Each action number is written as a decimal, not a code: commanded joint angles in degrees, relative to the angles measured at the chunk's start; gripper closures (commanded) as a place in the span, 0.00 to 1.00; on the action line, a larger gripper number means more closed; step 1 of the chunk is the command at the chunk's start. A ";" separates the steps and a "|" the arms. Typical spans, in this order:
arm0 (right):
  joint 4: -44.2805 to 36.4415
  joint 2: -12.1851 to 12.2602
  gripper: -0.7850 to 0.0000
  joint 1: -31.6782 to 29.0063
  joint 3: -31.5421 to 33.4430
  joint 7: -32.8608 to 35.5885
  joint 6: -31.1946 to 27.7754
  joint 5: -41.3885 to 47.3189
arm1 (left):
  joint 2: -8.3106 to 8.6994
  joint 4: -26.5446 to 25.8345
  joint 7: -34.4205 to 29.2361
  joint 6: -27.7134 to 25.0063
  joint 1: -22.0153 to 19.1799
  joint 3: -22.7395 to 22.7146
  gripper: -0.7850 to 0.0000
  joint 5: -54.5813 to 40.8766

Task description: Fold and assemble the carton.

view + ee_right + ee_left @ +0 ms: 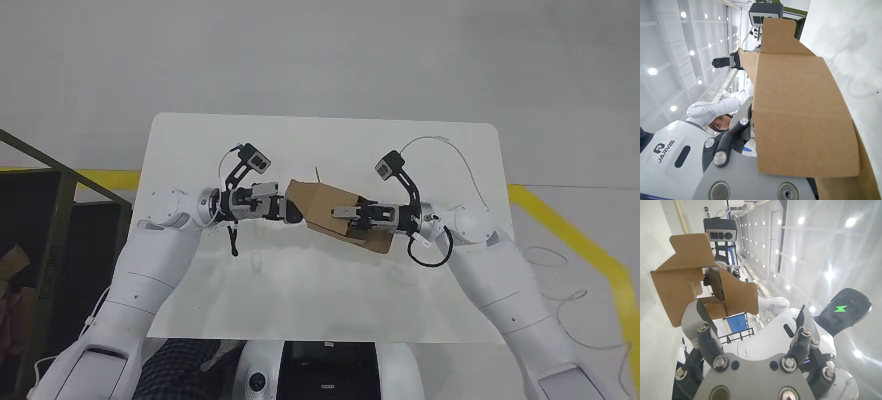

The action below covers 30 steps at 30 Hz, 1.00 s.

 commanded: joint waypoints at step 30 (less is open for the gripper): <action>0.76 0.08 1.00 0.59 0.29 4.08 0.70 1.84 | 1.22 0.98 3.32 -2.50 1.50 -6.57 0.00 2.29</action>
